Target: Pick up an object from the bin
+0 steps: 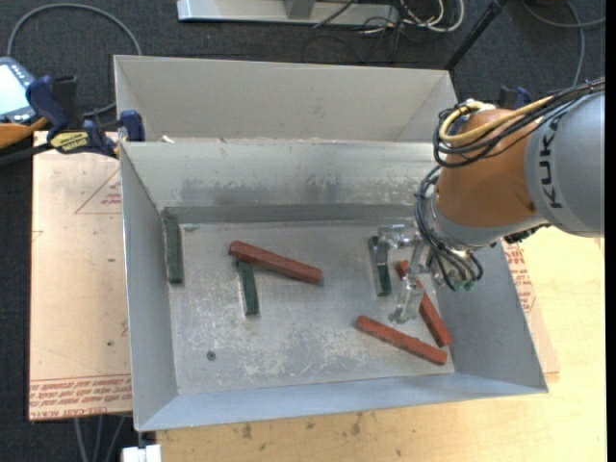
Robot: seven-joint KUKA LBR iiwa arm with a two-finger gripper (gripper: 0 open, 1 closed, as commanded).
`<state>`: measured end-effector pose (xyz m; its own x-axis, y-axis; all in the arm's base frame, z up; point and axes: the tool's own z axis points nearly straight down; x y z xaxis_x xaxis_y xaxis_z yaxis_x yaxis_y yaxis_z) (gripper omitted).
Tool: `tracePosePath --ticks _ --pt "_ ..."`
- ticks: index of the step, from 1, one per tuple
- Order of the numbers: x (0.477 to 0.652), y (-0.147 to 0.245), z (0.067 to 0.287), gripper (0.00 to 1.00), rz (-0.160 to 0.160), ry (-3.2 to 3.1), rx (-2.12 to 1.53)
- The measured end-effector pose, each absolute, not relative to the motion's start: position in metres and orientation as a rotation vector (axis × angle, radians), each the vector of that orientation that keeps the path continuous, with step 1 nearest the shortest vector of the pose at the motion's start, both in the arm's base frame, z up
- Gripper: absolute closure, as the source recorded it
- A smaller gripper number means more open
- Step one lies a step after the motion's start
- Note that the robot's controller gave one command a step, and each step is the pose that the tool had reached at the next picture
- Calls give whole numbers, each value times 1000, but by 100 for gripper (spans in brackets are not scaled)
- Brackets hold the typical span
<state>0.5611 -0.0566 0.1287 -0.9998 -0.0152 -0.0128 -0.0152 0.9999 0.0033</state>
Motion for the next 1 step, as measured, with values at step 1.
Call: tracePosePath --ticks 1 --pt "569 -136 68 0 3 3135 -101"
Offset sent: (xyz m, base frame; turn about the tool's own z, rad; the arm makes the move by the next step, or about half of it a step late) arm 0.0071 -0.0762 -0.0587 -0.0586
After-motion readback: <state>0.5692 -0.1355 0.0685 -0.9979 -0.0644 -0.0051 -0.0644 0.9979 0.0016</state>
